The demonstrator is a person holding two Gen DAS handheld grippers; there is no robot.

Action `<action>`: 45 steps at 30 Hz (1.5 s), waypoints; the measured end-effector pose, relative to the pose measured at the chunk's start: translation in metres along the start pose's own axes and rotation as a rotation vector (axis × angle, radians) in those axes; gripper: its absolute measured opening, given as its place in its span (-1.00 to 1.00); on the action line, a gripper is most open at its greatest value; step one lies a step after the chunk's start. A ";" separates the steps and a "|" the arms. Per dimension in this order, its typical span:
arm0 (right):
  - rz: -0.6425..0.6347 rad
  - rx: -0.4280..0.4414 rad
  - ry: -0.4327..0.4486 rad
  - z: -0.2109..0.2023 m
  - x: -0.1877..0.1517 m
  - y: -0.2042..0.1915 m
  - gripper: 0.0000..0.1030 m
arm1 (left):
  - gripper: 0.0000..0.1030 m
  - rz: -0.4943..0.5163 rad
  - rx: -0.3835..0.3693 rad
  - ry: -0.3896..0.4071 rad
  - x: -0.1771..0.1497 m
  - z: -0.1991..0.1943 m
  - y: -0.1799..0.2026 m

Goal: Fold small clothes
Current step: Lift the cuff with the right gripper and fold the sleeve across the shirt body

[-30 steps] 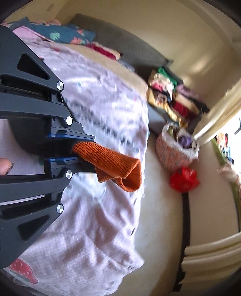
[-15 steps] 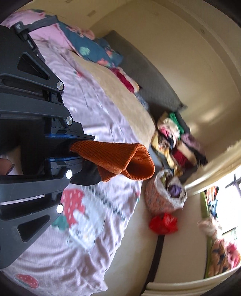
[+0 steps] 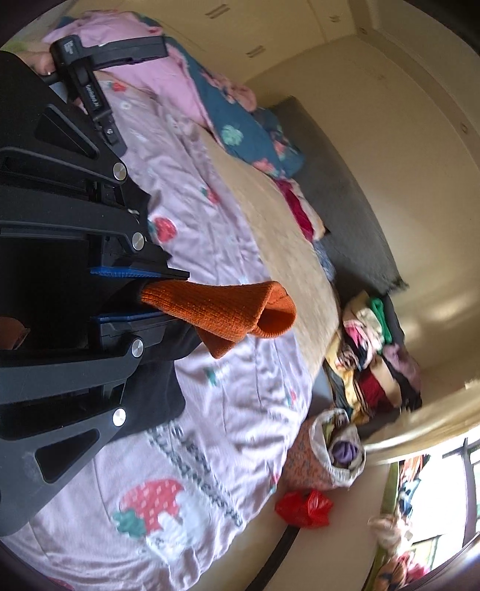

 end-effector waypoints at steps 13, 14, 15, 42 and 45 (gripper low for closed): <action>-0.079 0.032 -0.121 0.034 -0.071 -0.062 -0.69 | 0.84 -0.155 -0.154 -0.107 -0.020 0.007 -0.028; -0.078 0.035 -0.133 0.037 -0.078 -0.065 -0.69 | 0.84 -0.162 -0.158 -0.113 -0.022 0.008 -0.030; -0.080 0.036 -0.147 0.039 -0.085 -0.068 -0.69 | 0.84 -0.170 -0.162 -0.117 -0.023 0.008 -0.032; 0.104 -0.001 -0.198 -0.017 -0.113 -0.001 -0.18 | -0.86 -0.036 -0.180 -0.209 -0.088 0.031 0.016; 0.108 -0.016 -0.175 -0.023 -0.105 0.006 -0.18 | -0.87 -0.054 -0.244 -0.144 -0.062 0.009 0.023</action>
Point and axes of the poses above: each gripper's, at about its wrist camera, not at the fingertips, and z roughly the way its jaws point, y to its right, x to its top, the point moved 8 cm from there along z, roughly the way its jaws point, and after that the axes turned 15 degrees about y, right-handed, at the moved point
